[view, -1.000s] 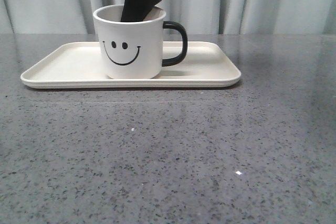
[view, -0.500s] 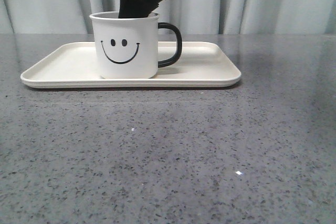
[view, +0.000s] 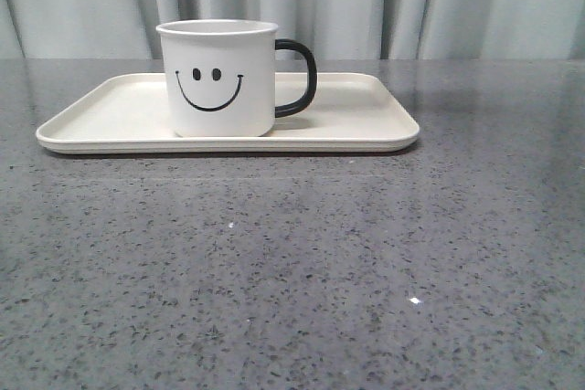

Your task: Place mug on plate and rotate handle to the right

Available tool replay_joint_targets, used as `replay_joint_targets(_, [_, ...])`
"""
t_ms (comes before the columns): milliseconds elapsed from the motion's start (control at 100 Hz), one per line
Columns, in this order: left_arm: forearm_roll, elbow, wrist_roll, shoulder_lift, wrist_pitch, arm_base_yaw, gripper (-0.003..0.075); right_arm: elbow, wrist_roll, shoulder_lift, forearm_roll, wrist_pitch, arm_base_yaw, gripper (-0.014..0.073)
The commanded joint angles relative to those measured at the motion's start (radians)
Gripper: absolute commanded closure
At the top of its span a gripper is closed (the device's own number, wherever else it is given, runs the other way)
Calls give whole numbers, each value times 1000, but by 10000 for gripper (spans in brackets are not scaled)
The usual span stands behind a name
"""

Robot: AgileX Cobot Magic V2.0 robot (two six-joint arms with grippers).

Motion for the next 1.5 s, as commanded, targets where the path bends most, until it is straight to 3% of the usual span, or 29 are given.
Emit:
replay_joint_targets(0, [-5, -26, -7, -5, -63, -1, 331, -28, 53, -120, 31, -16, -26, 141])
replay_joint_targets(320, [-5, -26, -7, -5, -59, -1, 331, 36, 147, -305, 31, -66, -142, 141])
replay_joint_targets(500, [-5, -26, -7, -5, -59, -1, 331, 285, 157, -449, -2, -180, -215, 141])
replay_joint_targets(880, [-5, -26, -7, -5, -59, -1, 331, 881, 157, -841, -19, -572, -310, 141])
replay_joint_targets(1240, [-5, -26, -7, -5, -59, -1, 331, 1322, 280, -1114, -17, -704, -351, 141])
replay_joint_targets(1490, [-5, -26, -7, -5, -59, -1, 331, 1538, 378, -1275, -17, -735, -351, 141])
